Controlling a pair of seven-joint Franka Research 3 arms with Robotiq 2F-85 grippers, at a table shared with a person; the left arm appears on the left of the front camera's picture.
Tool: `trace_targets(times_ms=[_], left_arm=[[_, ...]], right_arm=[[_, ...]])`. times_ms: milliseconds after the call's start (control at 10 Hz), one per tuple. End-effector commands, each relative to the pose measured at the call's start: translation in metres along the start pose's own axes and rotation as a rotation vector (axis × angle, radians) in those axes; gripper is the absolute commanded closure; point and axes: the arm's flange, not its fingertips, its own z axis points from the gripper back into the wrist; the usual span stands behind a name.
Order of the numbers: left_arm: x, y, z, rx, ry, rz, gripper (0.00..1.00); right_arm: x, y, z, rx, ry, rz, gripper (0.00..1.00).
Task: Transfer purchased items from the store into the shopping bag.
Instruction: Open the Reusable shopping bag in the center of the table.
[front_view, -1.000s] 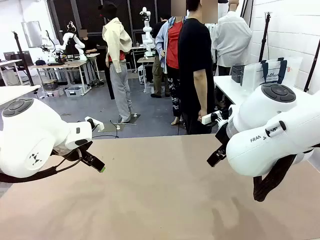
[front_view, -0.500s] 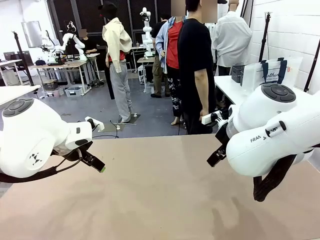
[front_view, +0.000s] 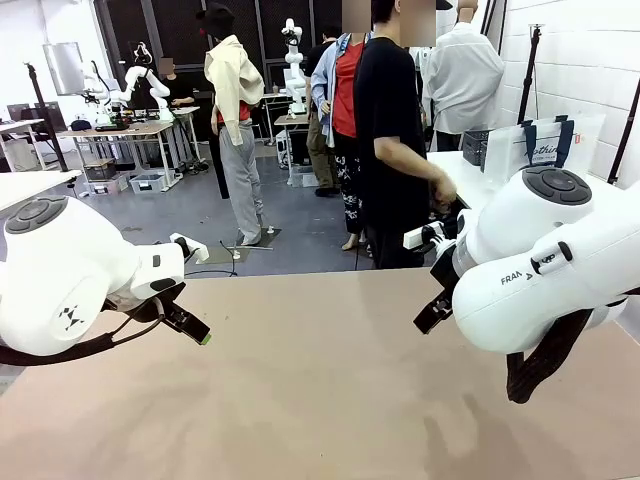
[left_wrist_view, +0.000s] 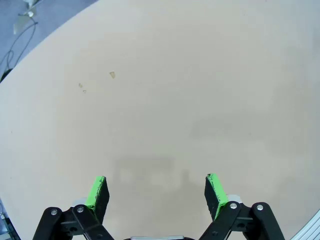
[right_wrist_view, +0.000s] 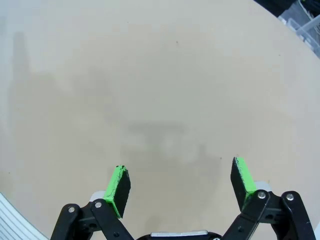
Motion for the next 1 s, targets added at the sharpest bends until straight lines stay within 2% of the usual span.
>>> trace_targets(times_ms=[0, 900], left_arm=[[-0.0002, 0.0006, 0.0, 0.0, 0.0, 0.001, 0.0], [-0.0002, 0.0006, 0.0, 0.0, 0.0, 0.001, 0.0]], right_arm=[[0.0, -0.0001, 0.0, 0.0, 0.0, 0.0, 0.0], [0.0, -0.0001, 0.0, 0.0, 0.0, 0.0, 0.0]])
